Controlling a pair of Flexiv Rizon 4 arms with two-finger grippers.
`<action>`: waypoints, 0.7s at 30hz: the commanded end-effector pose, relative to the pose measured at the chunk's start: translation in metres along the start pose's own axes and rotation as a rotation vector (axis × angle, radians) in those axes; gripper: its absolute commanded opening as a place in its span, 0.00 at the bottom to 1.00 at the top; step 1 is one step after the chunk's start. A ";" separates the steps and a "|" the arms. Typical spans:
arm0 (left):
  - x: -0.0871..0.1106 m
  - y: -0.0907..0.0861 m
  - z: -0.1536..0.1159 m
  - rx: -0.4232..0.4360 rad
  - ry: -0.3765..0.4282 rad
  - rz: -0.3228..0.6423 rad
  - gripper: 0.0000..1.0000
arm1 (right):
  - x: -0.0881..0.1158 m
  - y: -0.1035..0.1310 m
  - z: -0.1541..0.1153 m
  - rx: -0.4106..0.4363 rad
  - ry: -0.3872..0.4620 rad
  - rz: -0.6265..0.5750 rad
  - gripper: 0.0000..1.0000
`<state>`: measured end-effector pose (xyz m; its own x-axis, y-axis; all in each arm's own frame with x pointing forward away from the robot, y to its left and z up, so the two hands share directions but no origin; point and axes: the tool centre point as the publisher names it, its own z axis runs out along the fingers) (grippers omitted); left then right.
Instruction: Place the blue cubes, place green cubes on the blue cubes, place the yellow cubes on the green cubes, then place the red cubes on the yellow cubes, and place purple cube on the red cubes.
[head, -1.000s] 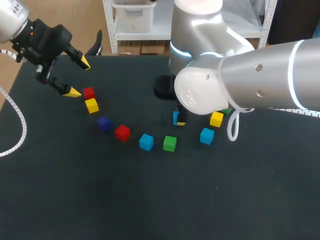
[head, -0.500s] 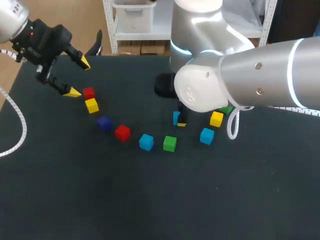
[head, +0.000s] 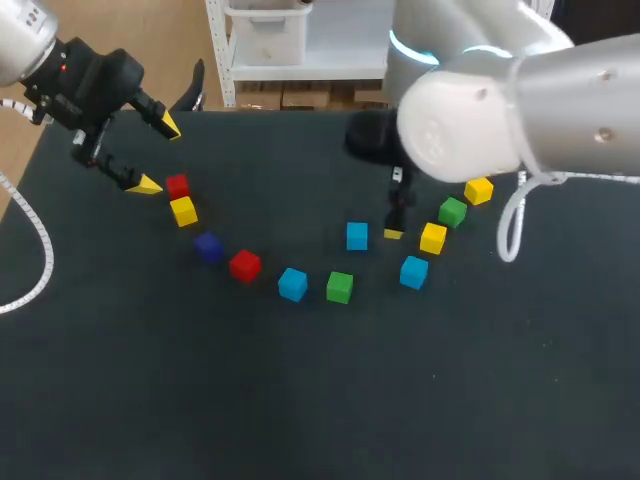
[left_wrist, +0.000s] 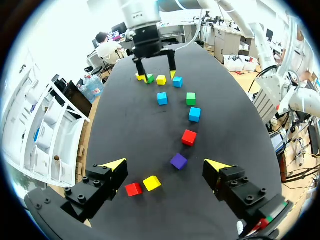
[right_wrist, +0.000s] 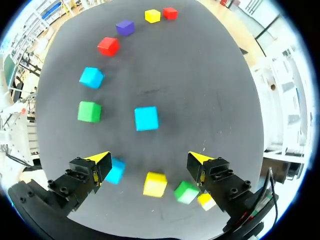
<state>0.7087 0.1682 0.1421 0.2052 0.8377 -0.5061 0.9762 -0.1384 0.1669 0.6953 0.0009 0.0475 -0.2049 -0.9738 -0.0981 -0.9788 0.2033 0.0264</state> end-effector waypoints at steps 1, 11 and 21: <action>0.001 -0.001 0.000 -0.002 -0.002 0.003 1.00 | 0.017 0.025 -0.011 0.045 -0.028 0.012 1.00; 0.001 -0.001 0.000 -0.002 -0.002 0.003 1.00 | 0.024 0.056 -0.015 0.093 0.029 0.062 1.00; 0.001 -0.001 0.000 -0.002 -0.002 0.003 1.00 | 0.037 0.074 -0.005 0.086 0.055 0.137 1.00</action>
<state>0.7087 0.1681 0.1421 0.2052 0.8377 -0.5061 0.9762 -0.1384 0.1669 0.6214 -0.0185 0.0536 -0.3336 -0.9419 -0.0387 -0.9422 0.3345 -0.0192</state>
